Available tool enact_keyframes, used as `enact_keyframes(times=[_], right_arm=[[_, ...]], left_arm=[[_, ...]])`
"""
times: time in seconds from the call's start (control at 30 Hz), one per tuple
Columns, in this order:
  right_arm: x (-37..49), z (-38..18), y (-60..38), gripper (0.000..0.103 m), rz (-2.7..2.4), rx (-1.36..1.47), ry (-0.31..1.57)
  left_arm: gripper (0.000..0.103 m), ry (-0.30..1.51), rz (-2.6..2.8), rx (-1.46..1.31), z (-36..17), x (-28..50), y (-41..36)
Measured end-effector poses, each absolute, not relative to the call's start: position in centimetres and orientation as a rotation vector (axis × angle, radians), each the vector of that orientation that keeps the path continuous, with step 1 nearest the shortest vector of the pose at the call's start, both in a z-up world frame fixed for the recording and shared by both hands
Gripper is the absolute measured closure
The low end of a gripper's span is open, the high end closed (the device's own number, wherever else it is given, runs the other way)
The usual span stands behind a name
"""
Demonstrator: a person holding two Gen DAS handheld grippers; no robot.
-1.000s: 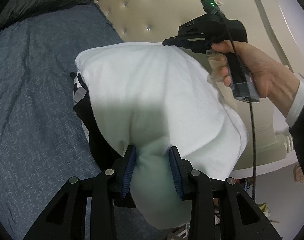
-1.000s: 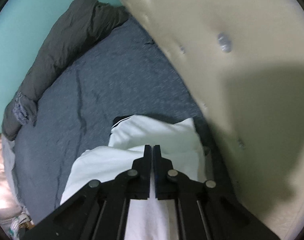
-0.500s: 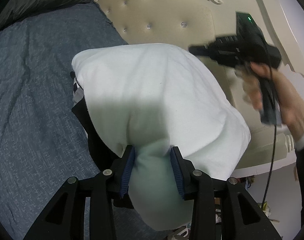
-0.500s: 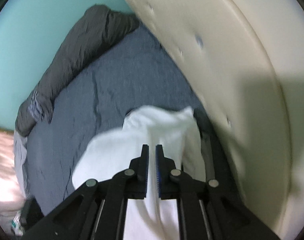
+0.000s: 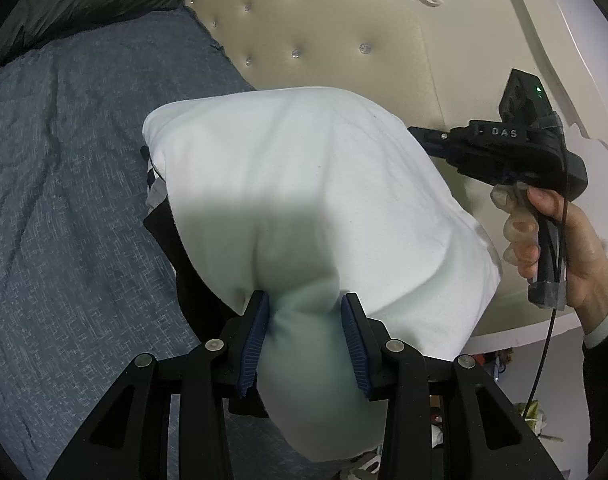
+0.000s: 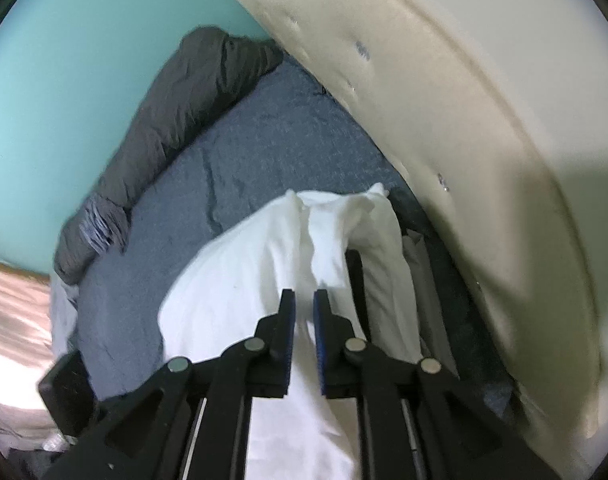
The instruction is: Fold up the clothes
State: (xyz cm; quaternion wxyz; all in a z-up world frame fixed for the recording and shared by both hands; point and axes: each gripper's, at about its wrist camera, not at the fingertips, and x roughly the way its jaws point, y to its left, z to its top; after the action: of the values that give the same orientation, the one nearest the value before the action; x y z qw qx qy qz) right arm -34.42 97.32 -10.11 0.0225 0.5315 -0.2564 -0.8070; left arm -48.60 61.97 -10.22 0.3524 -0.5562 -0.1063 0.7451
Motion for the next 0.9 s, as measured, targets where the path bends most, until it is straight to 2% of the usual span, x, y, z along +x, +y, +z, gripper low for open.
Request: enact_keyframes(times=[0.13, 0.2, 0.33, 0.67, 0.9], right_arm=[[-34.4, -10.0, 96.2, 0.095, -2.518, 1.656, -0.68], [-34.2, -10.0, 96.3, 0.1, -2.529, 1.637, -0.707], [-33.8, -9.6, 96.7, 0.103, -2.631, 1.646, -0.625], [-30.9, -7.1, 97.9, 0.101, -2.66, 1.457, -0.81], [-26.7, -7.6, 95.3, 0.101, -2.581, 1.522, -0.671]], left_arm=[[0.063, -0.274, 1.931, -1.436, -10.2, -48.7, 61.9], [0.063, -0.278, 1.932, -1.436, -10.2, -48.6, 61.9], [0.063, -0.276, 1.93, -1.434, -10.1, -48.4, 61.8], [0.062, -0.281, 1.932, -1.427, -9.8, -48.0, 61.3], [0.062, -0.286, 1.956, -1.365, -7.7, -46.7, 60.5]])
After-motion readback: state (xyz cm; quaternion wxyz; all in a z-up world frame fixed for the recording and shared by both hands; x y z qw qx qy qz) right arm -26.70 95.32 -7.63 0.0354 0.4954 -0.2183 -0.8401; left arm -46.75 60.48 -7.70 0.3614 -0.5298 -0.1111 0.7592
